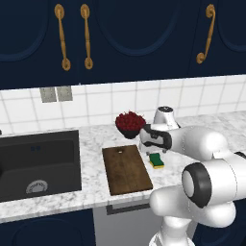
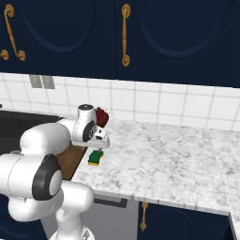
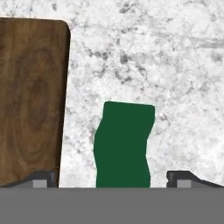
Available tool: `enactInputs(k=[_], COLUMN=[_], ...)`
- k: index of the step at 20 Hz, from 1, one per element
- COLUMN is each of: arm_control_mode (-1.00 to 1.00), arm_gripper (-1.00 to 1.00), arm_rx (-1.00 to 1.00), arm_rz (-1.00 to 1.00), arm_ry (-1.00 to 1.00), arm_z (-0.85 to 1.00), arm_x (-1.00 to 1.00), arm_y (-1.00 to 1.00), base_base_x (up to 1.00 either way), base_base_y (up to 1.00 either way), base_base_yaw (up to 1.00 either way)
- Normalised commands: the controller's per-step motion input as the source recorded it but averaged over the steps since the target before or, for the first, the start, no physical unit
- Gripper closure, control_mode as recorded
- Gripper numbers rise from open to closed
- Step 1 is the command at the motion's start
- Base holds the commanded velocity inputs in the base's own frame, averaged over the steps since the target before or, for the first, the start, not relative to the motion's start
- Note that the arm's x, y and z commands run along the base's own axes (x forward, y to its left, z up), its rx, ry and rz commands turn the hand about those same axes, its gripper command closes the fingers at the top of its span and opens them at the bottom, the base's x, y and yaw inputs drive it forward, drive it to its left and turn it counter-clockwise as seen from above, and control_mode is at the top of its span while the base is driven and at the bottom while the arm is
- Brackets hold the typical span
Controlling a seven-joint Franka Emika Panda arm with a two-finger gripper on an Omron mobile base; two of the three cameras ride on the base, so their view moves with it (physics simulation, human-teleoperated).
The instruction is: Pick up the sponge from the counter and clean the cutting board by briefly scrubbing or pressing down on the cutting board. Once finished, release the sponge.
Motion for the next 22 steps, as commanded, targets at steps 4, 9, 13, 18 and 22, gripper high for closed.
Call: enactInputs(k=[4,9,13,18,22], arm_control_mode=[-1.00,-1.00,-1.00,-1.00,-1.00], arm_gripper=[-1.00,-1.00,-1.00,-1.00,-1.00], arm_rx=[0.00,0.00,0.00,0.00,0.00], arm_rz=[0.00,0.00,0.00,0.00,0.00], arm_ry=[0.01,0.00,0.00,0.00,-0.01], arm_z=[-0.50,-0.33,-0.12,-0.32,-0.21], arm_x=[0.24,0.02,0.00,0.00,0.00], arm_y=[0.00,-0.04,-0.02,0.00,0.00], base_base_x=[0.00,0.00,0.00,0.00,0.00], base_base_y=[0.00,0.00,0.00,0.00,0.00], base_base_yaw=[0.00,0.00,0.00,0.00,0.00])
